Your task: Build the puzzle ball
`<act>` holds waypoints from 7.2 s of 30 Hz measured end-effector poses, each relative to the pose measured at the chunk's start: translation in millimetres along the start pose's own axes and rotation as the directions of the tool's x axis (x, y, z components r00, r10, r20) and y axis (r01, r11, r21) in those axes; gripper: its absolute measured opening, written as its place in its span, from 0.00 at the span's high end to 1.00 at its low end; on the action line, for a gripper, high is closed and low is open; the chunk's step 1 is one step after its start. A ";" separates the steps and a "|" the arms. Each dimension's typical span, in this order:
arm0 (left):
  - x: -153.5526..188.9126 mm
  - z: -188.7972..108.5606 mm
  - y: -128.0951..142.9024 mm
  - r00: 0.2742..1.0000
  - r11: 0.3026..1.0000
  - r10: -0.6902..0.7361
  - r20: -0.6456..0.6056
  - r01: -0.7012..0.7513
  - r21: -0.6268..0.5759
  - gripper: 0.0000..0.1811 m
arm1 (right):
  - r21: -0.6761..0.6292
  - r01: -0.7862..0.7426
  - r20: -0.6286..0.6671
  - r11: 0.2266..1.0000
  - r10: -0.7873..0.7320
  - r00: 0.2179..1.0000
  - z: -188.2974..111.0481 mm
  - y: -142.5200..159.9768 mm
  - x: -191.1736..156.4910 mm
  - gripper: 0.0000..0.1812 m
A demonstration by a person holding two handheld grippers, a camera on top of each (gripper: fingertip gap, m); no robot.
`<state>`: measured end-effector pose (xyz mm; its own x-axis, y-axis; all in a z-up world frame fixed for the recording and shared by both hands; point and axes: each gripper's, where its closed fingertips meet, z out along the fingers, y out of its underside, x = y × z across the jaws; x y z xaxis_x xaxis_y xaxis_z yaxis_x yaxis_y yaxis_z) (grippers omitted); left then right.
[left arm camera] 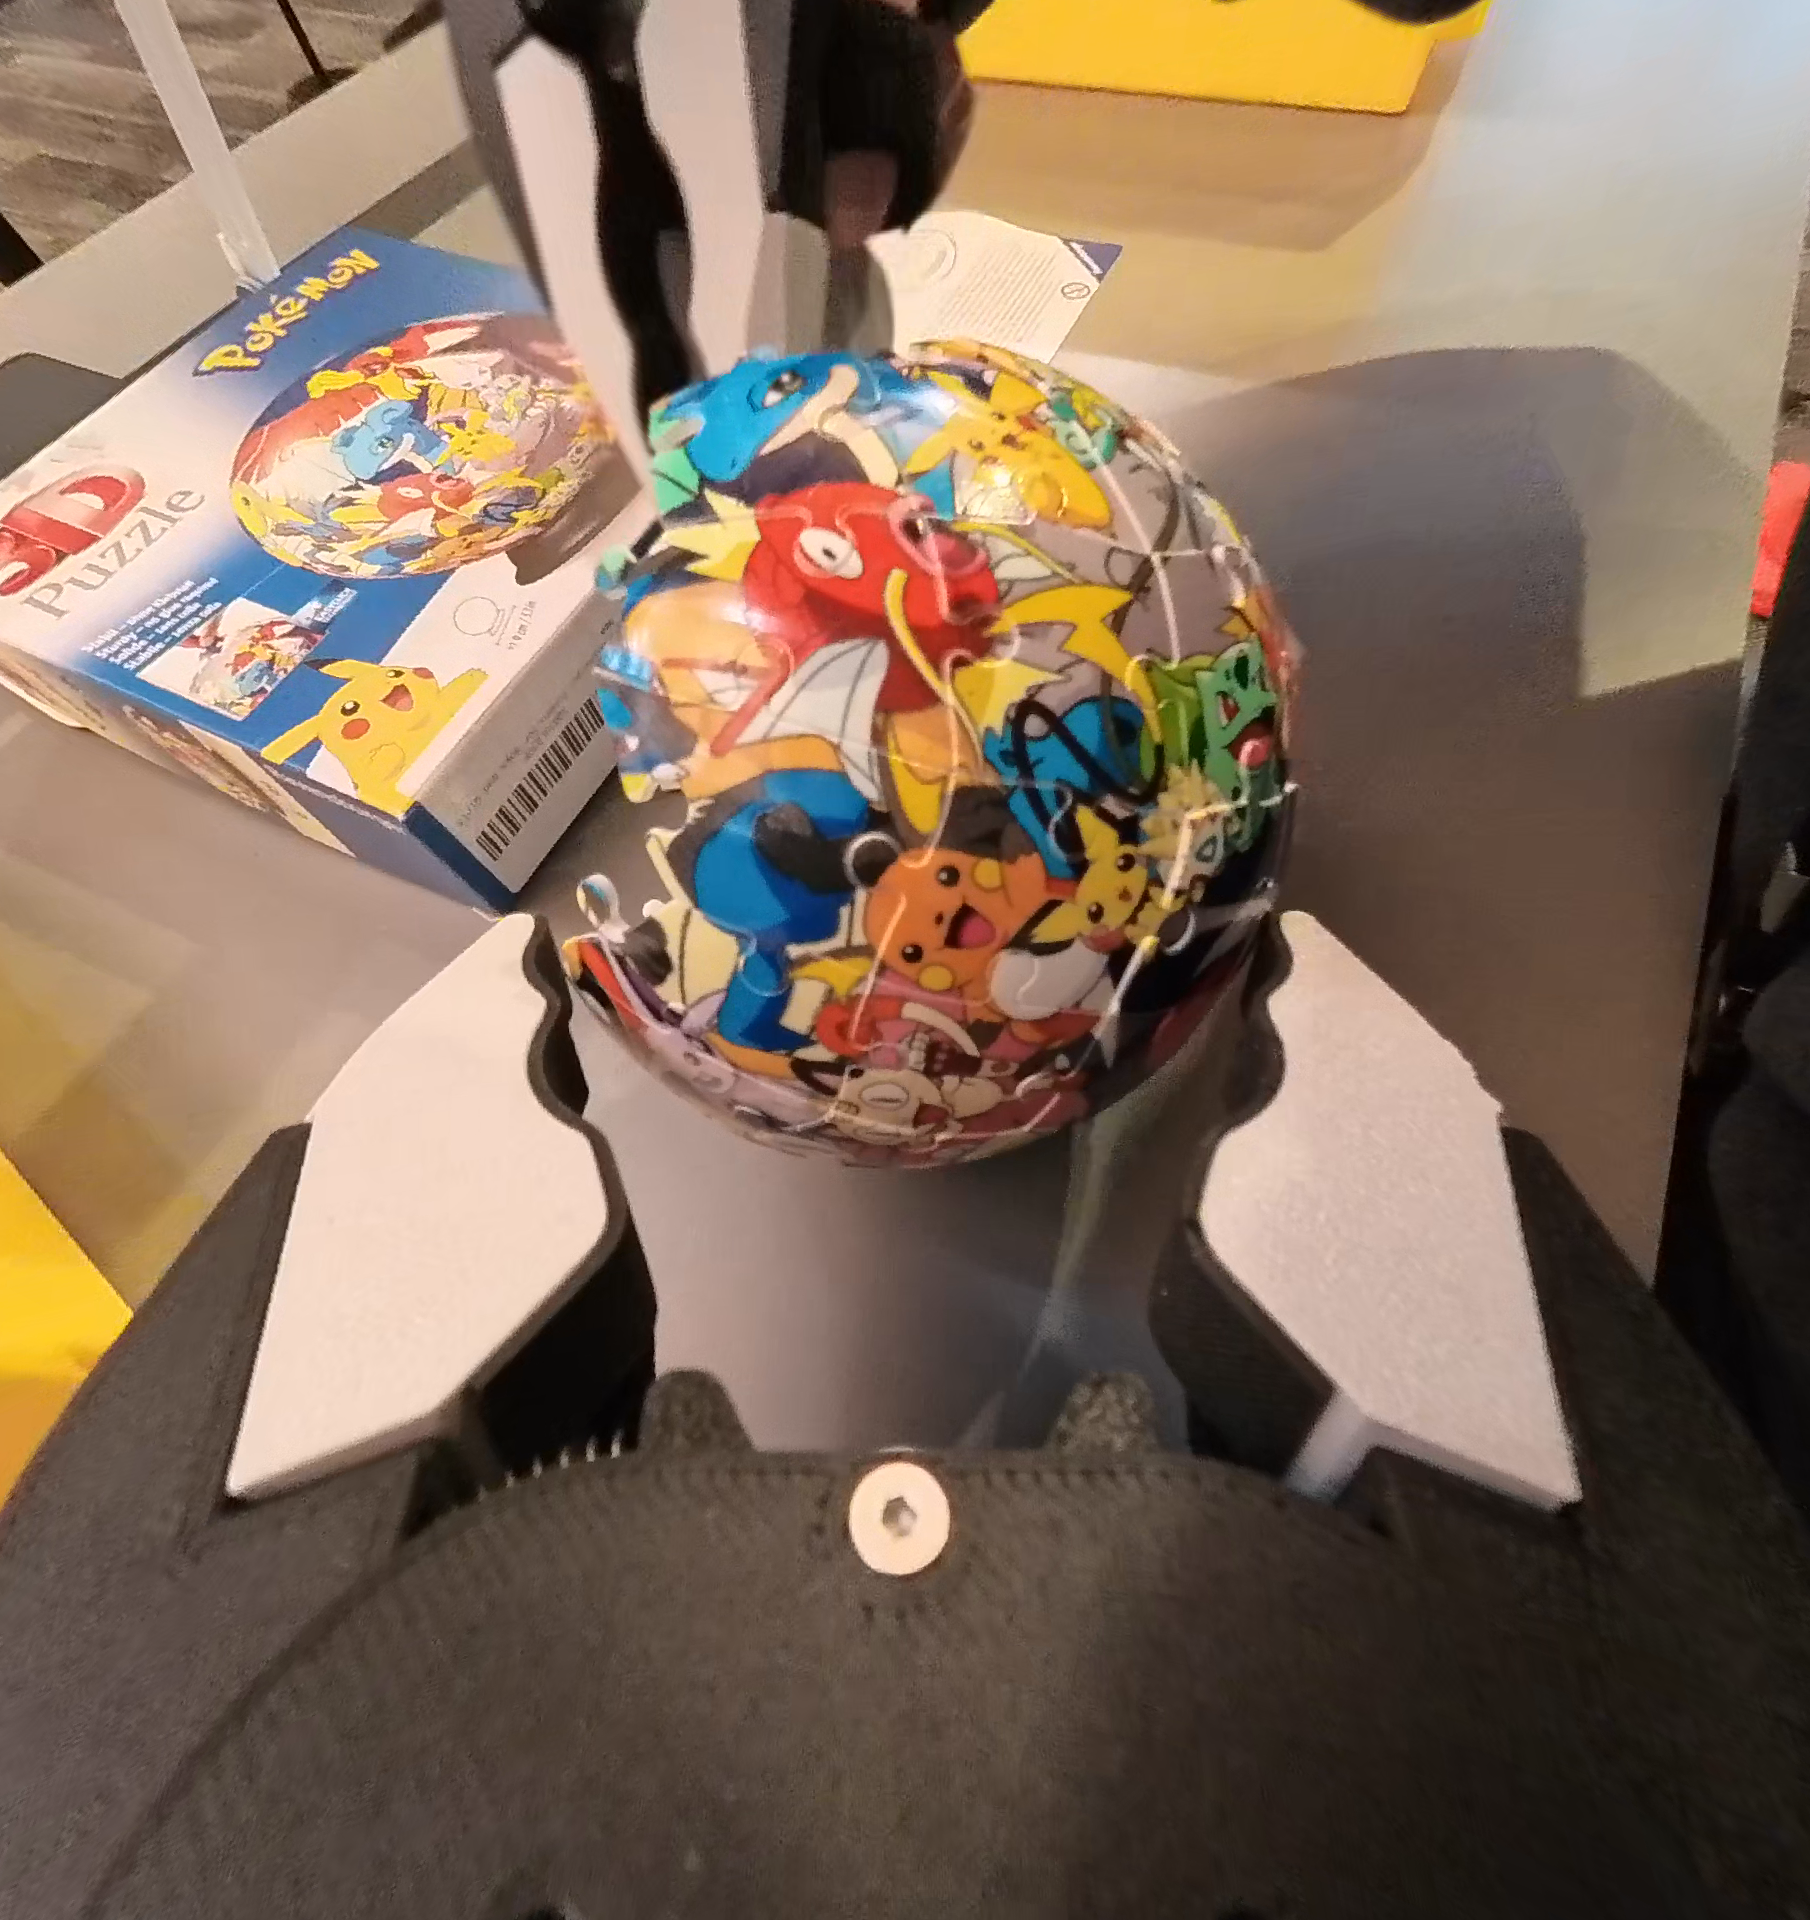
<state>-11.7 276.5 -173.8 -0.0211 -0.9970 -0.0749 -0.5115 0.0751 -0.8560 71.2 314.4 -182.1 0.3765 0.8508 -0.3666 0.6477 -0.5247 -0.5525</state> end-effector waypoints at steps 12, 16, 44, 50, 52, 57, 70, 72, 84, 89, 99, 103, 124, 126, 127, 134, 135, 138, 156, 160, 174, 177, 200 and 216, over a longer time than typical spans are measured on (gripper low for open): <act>1.3 -0.1 -0.6 1.000 1.000 0.008 0.005 -0.008 -0.009 0.33 | -0.039 0.051 -0.131 0.998 -0.056 0.990 38.6 43.7 -10.2 0.91; 1.0 0.0 -0.3 1.000 1.000 0.006 0.005 -0.006 -0.009 0.33 | -0.034 0.054 -0.144 0.998 -0.059 0.988 40.2 44.6 -10.8 1.00; 1.0 0.8 -0.1 1.000 1.000 0.009 0.005 -0.009 -0.009 0.33 | 0.058 0.068 -0.155 0.996 -0.059 0.986 45.2 37.5 -10.2 1.00; 0.8 1.5 0.0 1.000 1.000 0.008 0.005 -0.008 -0.009 0.33 | 0.100 0.028 -0.139 0.995 -0.014 0.990 38.5 36.8 -8.1 1.00; 0.8 1.6 -0.1 1.000 1.000 0.008 0.005 -0.008 -0.009 0.33 | 0.117 0.012 -0.126 0.993 0.003 0.992 35.0 35.8 -9.8 1.00; 0.7 1.8 -0.2 1.000 1.000 0.009 0.004 -0.009 -0.008 0.33 | 0.126 0.076 -0.107 0.989 -0.063 0.992 31.5 32.1 -16.3 0.90; 0.6 2.2 -0.2 1.000 1.000 0.010 0.005 -0.010 -0.011 0.33 | -0.007 0.246 -0.051 0.969 -0.246 0.968 48.3 33.0 -12.4 0.93; 0.4 2.3 -0.4 1.000 1.000 0.010 0.005 -0.010 -0.010 0.33 | -0.004 0.230 -0.056 0.973 -0.230 0.972 48.9 33.5 -13.3 0.94; 0.2 2.1 -0.4 1.000 1.000 0.012 0.008 -0.012 -0.014 0.33 | 0.078 0.134 -0.097 0.988 -0.126 0.987 36.6 39.8 -21.3 0.83; 0.2 2.7 -1.2 1.000 1.000 0.014 0.008 -0.014 -0.013 0.33 | 0.097 0.190 -0.153 0.977 -0.174 0.973 41.4 47.1 -29.9 0.79; 0.5 3.8 -1.5 1.000 1.000 0.017 0.011 -0.017 -0.017 0.33 | 0.144 0.202 -0.208 0.969 -0.170 0.963 45.1 42.3 -26.8 0.97; 0.5 4.3 -1.4 1.000 1.000 0.017 0.012 -0.017 -0.018 0.33 | 0.144 0.229 -0.161 0.963 -0.206 0.965 41.4 44.7 -37.5 0.83; 0.8 7.9 -1.6 1.000 1.000 0.021 0.014 -0.021 -0.020 0.33 | 0.200 0.240 -0.227 0.950 -0.194 0.954 24.2 33.2 -28.3 0.85; 0.9 8.5 -1.6 1.000 1.000 0.020 0.014 -0.020 -0.019 0.33 | 0.218 0.246 -0.227 0.944 -0.196 0.954 15.0 26.2 -23.1 0.85; 0.9 8.8 -1.7 1.000 1.000 0.020 0.013 -0.020 -0.019 0.33 | 0.224 0.249 -0.219 0.942 -0.200 0.955 11.5 22.4 -21.5 0.85; 1.2 10.8 -1.8 1.000 1.000 0.021 0.013 -0.021 -0.020 0.33 | 0.192 0.279 -0.047 0.941 -0.275 0.960 20.4 -4.3 -30.8 0.85; 1.3 11.0 -1.7 1.000 1.000 0.022 0.013 -0.022 -0.021 0.34 | 0.183 0.281 -0.027 0.942 -0.281 0.959 25.0 -5.8 -30.1 0.85; 1.2 11.6 -1.5 1.000 1.000 0.021 0.011 -0.021 -0.019 0.34 | 0.147 0.283 0.042 0.948 -0.292 0.956 36.4 -7.0 -31.7 0.85; 2.1 14.1 -1.2 1.000 1.000 0.022 0.008 -0.022 -0.018 0.34 | -0.067 0.322 0.094 0.945 -0.315 0.944 63.2 3.8 -42.6 0.85; 2.1 14.6 -1.3 1.000 1.000 0.021 0.008 -0.021 -0.017 0.34 | -0.095 0.333 0.105 0.938 -0.324 0.940 63.3 5.4 -41.8 0.85; 2.0 15.4 -1.2 1.000 1.000 0.019 0.007 -0.019 -0.017 0.34 | -0.164 0.408 0.160 0.898 -0.384 0.909 67.7 12.7 -44.7 0.85; 2.0 15.3 -1.1 1.000 1.000 0.019 0.007 -0.019 -0.017 0.34 | -0.165 0.403 0.181 0.900 -0.375 0.909 68.4 12.7 -47.1 0.84; 2.0 15.1 -1.0 1.000 1.000 0.020 0.006 -0.020 -0.019 0.34 | -0.177 0.319 0.211 0.931 -0.280 0.936 66.5 13.7 -50.7 0.83; 2.6 16.3 -0.7 1.000 0.999 0.021 0.004 -0.021 -0.024 0.34 | -0.186 0.373 0.143 0.909 -0.351 0.925 71.7 11.1 -40.3 1.00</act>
<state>2.6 274.2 -181.8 -0.0285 -0.9951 -0.0951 -0.5312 0.0956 -0.8419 15.8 272.1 -227.1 0.0267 0.9673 -0.2521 0.8526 -0.1537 -0.4994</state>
